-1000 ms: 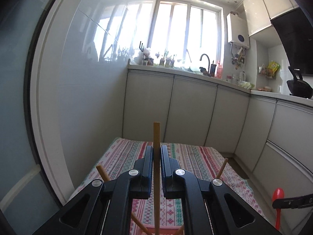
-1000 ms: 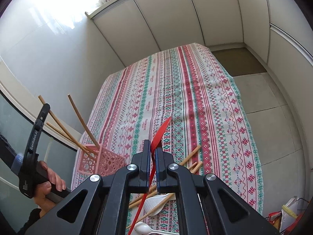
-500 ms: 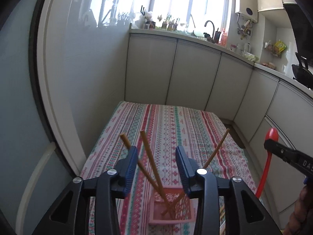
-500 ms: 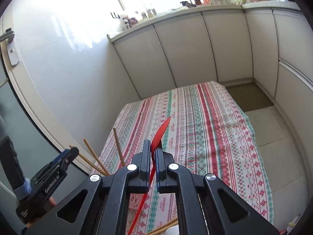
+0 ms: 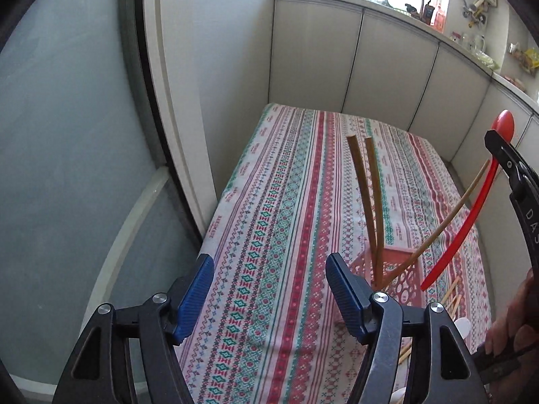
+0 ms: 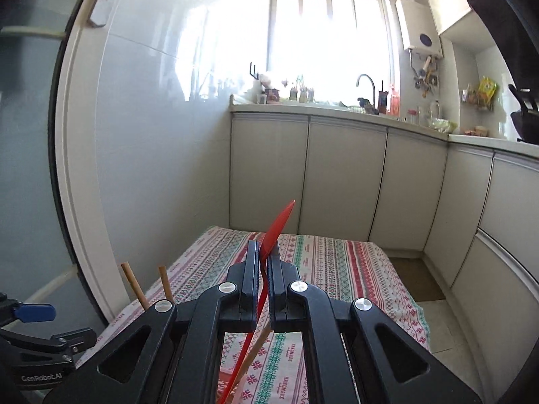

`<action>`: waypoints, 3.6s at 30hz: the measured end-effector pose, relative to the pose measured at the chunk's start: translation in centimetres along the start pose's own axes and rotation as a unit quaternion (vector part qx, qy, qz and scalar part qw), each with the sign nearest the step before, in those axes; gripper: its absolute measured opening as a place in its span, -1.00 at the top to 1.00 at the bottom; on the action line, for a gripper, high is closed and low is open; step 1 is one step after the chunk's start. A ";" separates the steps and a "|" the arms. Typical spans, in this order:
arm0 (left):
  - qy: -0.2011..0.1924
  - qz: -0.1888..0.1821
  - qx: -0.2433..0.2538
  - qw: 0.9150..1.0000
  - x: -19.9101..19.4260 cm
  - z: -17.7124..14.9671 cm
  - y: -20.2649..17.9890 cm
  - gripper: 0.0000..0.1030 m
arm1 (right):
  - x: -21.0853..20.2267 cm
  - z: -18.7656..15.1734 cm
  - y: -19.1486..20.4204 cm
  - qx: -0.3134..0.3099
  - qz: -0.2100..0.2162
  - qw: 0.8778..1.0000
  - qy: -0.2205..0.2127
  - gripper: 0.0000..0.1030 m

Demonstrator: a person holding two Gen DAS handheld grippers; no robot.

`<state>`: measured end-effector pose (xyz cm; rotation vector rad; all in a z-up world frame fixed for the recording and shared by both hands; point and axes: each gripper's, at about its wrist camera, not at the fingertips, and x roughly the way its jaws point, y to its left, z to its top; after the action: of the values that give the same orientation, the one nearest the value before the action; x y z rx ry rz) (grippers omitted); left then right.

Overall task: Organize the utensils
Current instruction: 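Lower the red spoon into the pink basket and open the right tool, then return to the pile and grasp a wooden chopstick with the left tool, then grasp another wooden chopstick with the right tool while the left holds its chopstick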

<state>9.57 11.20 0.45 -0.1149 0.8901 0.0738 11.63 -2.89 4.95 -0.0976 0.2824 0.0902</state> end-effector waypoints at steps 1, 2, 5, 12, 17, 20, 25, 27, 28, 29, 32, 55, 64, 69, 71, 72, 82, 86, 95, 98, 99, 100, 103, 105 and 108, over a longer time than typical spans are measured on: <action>0.006 0.001 0.002 1.000 0.2 -0.1 0.0 -0.37 | 0.4 -0.2 0.4 -0.004 -0.001 1.000 -0.001 0.92; 0.011 -0.001 0.004 1.000 0.4 -0.2 0.0 -0.37 | 0.8 -0.5 0.8 -0.008 -0.002 1.000 -0.001 0.92; 0.014 -0.006 0.006 1.000 0.3 -0.4 0.0 -0.37 | 2.1 -1.6 1.4 -0.011 0.002 1.000 0.005 0.92; 0.022 -0.021 0.013 0.999 0.4 -0.4 -0.9 -0.39 | 3.0 -1.6 -0.4 0.046 0.049 0.997 0.032 0.38; 0.027 -0.035 0.019 0.999 0.2 -0.5 -1.5 -0.41 | 0.2 0.2 -2.3 0.064 0.057 0.996 0.035 0.19; 0.028 -0.043 0.025 0.998 0.0 -0.6 -2.1 -0.43 | -1.8 1.2 -3.8 0.076 0.056 0.994 0.048 0.19; 0.031 -0.054 0.045 0.997 -0.5 -1.1 -3.3 -0.47 | -4.3 1.3 -7.6 0.110 0.047 0.989 0.085 0.12; 0.032 -0.061 0.057 0.996 -0.8 -1.4 -4.0 -0.51 | -5.3 0.9 -8.9 0.117 0.041 0.987 0.104 0.10; 0.034 -0.064 0.062 0.995 -0.8 -1.5 -4.4 -0.52 | -5.8 0.6 -9.6 0.121 0.037 0.985 0.113 0.08; 0.036 -0.067 0.068 0.995 -0.9 -1.7 -4.9 -0.54 | -6.3 0.2 -10.1 0.123 0.033 0.984 0.123 0.08; 0.043 -0.075 0.087 0.992 -1.2 -2.4 -6.3 -0.59 | -7.6 -1.3 -11.9 0.133 0.022 0.979 0.154 -0.02; 0.122 -0.128 0.273 0.945 1.3 -5.4 -22.3 -0.43 | -6.4 -13.1 -24.6 0.266 -0.041 0.872 0.409 -0.28; 0.174 -0.136 0.317 0.922 9.1 -5.3 -29.3 0.45 | -4.4 -16.5 -27.5 0.292 -0.056 0.840 0.454 -0.27; 0.196 -0.145 0.319 0.916 13.0 -5.6 -31.0 0.54 | -3.9 -17.5 -28.6 0.300 -0.059 0.831 0.464 -0.27; 0.202 -0.149 0.316 0.915 14.1 -5.7 -31.4 0.57 | -3.6 -17.8 -28.7 0.301 -0.060 0.828 0.469 -0.27; 0.200 -0.162 0.310 0.915 14.2 -5.5 -31.7 0.57 | -3.5 -17.9 -28.7 0.299 -0.060 0.827 0.472 -0.27; 0.182 -0.130 0.336 0.915 15.0 -5.7 -33.1 0.82 | -2.6 -18.7 -27.9 0.289 -0.052 0.824 0.484 -0.27; 0.157 -0.116 0.333 0.922 13.6 -5.1 -31.8 0.85 | -2.3 -18.8 -27.6 0.291 -0.046 0.824 0.485 -0.26; 0.094 -0.135 0.316 0.934 7.3 -2.4 -28.2 0.87 | -0.6 -19.2 -27.1 0.362 0.006 0.805 0.469 0.15; 0.073 -0.145 0.306 0.938 4.9 -1.9 -26.9 0.87 | 0.8 -19.2 -25.7 0.378 0.035 0.797 0.471 0.32; 0.067 -0.148 0.303 0.939 4.1 -1.7 -26.5 0.87 | 1.3 -19.2 -25.2 0.377 0.041 0.795 0.472 0.37; 0.061 -0.151 0.301 0.940 3.4 -1.6 -26.0 0.87 | 1.7 -19.3 -24.6 0.376 0.046 0.794 0.475 0.40; 0.040 -0.157 0.297 0.941 1.1 -1.5 -24.6 0.87 | 3.1 -19.3 -23.3 0.374 0.052 0.792 0.480 0.48; 0.031 -0.161 0.294 0.942 0.0 -1.6 -23.8 0.87 | 3.9 -19.4 -22.9 0.374 0.051 0.791 0.481 0.51; 0.022 -0.163 0.290 0.943 -1.3 -1.7 -22.4 0.87 | 4.9 -19.9 -22.6 0.381 0.050 0.784 0.488 0.55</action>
<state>9.90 -11.26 1.95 0.2897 0.8960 -0.5020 13.22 -27.07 -13.62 0.7134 1.3517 0.0152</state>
